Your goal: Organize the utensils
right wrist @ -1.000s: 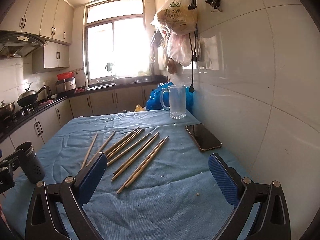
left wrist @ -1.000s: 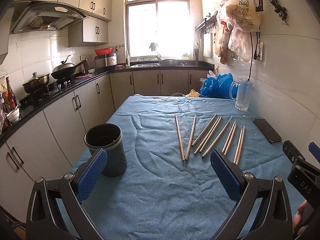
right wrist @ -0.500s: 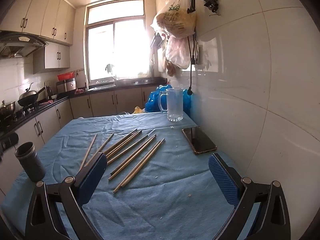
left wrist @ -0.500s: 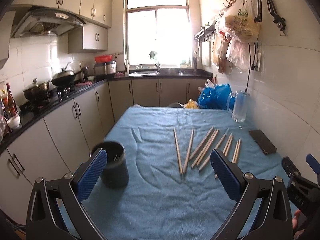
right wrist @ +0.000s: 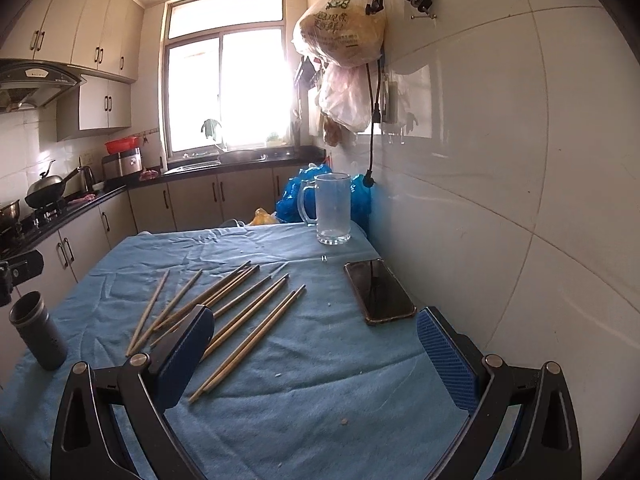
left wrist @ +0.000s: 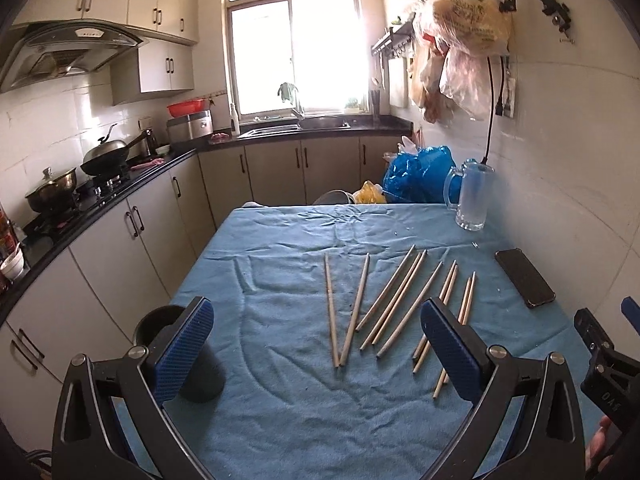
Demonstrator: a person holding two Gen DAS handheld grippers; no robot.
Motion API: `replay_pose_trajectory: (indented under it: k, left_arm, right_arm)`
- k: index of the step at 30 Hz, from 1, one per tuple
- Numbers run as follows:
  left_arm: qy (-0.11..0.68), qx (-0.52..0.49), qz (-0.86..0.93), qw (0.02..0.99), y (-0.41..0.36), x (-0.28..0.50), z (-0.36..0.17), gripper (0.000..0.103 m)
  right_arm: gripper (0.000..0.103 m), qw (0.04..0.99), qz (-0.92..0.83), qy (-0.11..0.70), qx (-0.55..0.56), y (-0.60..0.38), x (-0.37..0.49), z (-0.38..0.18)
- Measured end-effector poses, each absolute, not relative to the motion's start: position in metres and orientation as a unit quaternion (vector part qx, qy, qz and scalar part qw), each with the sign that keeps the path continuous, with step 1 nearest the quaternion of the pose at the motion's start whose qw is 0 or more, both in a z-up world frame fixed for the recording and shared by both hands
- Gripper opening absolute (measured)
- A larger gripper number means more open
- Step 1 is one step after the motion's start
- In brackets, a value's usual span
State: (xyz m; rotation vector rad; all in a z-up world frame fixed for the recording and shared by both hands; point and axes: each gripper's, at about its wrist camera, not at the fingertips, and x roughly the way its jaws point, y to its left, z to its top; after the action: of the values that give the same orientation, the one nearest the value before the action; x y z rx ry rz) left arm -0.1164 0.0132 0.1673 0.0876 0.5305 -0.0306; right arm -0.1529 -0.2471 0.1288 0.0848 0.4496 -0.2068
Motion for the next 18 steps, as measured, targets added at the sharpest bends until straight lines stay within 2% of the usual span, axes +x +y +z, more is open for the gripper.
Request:
replay_pose_trajectory:
  k: [12, 18]
  left_arm:
    - [0.305, 0.064, -0.01, 0.95, -0.005, -0.051, 0.143, 0.103]
    - [0.343, 0.039, -0.021, 0.938, -0.004, 0.002, 0.13, 0.103]
  right_arm:
    - [0.103, 0.962, -0.083, 0.257, 0.048, -0.257, -0.107, 0.113]
    - [0.103, 0.956, -0.064, 0.281, 0.06, -0.26, -0.077, 0.105]
